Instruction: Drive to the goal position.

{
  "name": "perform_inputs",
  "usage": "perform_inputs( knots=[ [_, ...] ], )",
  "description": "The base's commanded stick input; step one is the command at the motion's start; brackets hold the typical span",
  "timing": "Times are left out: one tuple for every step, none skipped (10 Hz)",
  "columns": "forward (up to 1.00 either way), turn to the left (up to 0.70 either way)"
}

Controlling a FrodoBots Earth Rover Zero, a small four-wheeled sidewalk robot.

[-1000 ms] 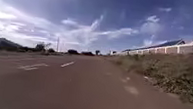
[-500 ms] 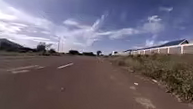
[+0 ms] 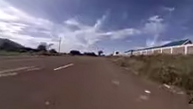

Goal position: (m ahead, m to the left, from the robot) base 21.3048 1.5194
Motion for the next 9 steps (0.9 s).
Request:
perform_inputs(
  knots=[
    [1.0, 0.0],
    [1.0, 0.0],
    [1.0, 0.0],
    [1.0, 0.0],
    [1.0, 0.0],
    [1.0, 0.0],
    [1.0, 0.0],
    [1.0, 0.0],
    [1.0, 0.0]
  ],
)
